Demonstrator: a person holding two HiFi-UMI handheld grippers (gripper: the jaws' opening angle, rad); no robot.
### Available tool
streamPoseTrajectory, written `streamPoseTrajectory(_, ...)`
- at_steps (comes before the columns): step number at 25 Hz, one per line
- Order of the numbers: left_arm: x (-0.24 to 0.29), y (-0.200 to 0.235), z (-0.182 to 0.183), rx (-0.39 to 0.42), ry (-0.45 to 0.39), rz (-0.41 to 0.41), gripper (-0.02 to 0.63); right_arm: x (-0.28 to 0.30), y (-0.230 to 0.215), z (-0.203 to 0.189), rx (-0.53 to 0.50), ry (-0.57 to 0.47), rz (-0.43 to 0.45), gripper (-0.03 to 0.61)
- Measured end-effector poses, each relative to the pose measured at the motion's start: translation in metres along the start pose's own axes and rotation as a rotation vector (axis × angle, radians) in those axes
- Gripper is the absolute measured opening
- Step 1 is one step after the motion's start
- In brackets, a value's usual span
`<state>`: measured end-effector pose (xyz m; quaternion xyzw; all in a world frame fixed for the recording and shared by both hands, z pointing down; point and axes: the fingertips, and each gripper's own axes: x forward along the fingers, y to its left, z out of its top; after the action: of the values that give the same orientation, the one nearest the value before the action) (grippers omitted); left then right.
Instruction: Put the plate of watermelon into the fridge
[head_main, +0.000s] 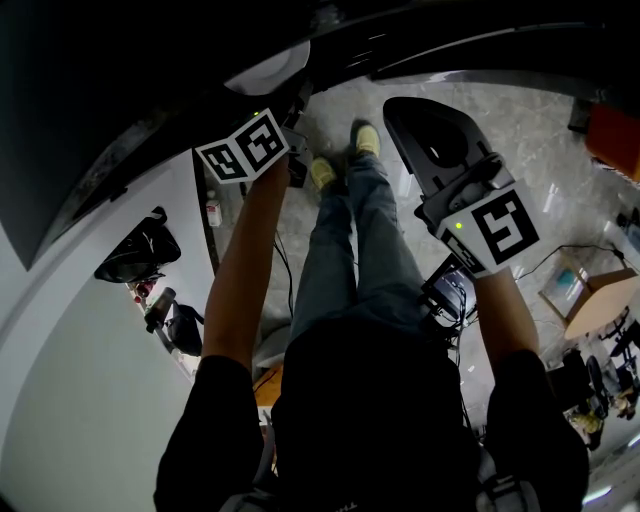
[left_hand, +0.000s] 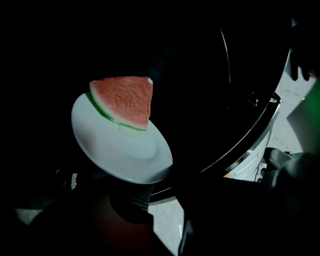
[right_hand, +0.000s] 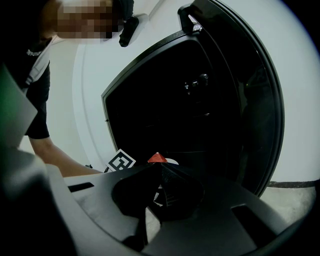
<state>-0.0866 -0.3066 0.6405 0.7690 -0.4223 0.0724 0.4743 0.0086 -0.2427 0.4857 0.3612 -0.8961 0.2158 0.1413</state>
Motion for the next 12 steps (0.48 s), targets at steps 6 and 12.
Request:
streamPoseTrajectory(6,0.001,-0.002,-0.007,0.035,0.020,-0.016,0.274,0.001,0.003,-0.001,0.000,-0.001,0.007,0.014)
streamPoseTrajectory(12,-0.012,-0.005,-0.021,0.180,0.069,0.015,0.299,-0.001,0.003,0.006,-0.033,0.000,-0.002,0.014)
